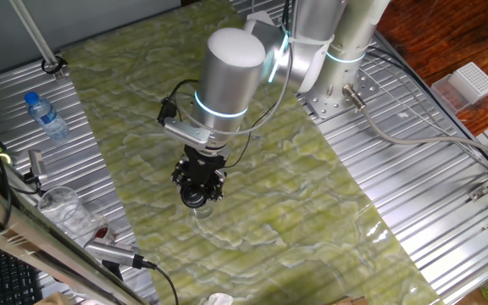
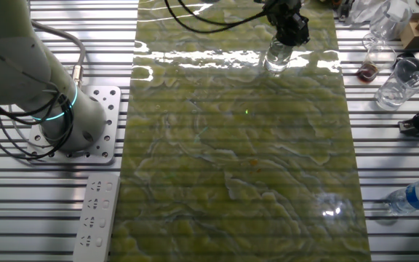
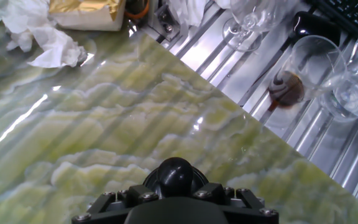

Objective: Screw the lid onto the jar

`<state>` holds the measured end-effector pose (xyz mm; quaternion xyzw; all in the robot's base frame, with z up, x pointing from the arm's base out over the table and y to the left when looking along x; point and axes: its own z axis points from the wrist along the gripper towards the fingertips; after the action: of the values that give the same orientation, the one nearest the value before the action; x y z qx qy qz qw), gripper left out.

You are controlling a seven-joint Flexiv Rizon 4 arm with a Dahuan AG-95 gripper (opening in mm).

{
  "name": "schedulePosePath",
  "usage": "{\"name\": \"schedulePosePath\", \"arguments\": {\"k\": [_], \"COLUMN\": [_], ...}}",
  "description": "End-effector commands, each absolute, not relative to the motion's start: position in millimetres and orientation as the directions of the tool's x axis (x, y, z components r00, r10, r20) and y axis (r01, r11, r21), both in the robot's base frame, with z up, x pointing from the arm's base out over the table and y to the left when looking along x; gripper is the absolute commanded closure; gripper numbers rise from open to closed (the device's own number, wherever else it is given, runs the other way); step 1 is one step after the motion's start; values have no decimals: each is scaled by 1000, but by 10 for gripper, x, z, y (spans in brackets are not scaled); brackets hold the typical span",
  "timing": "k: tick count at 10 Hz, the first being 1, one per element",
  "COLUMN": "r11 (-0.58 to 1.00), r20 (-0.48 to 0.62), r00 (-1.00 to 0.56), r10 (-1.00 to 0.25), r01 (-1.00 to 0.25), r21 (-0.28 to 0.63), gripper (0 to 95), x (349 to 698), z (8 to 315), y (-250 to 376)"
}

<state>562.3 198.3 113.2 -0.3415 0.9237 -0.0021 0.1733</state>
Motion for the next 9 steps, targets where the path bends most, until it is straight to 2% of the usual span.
{"name": "schedulePosePath", "arguments": {"k": [1, 9], "r11": [768, 760], "r20": [-331, -332], "r00": [-704, -695], "r10": [-628, -637], "r01": [-628, -637], "r21": [-123, -125], "gripper": [570, 570], "x": [5629, 5661], "z": [1154, 1184], "y": [1982, 1907]}}
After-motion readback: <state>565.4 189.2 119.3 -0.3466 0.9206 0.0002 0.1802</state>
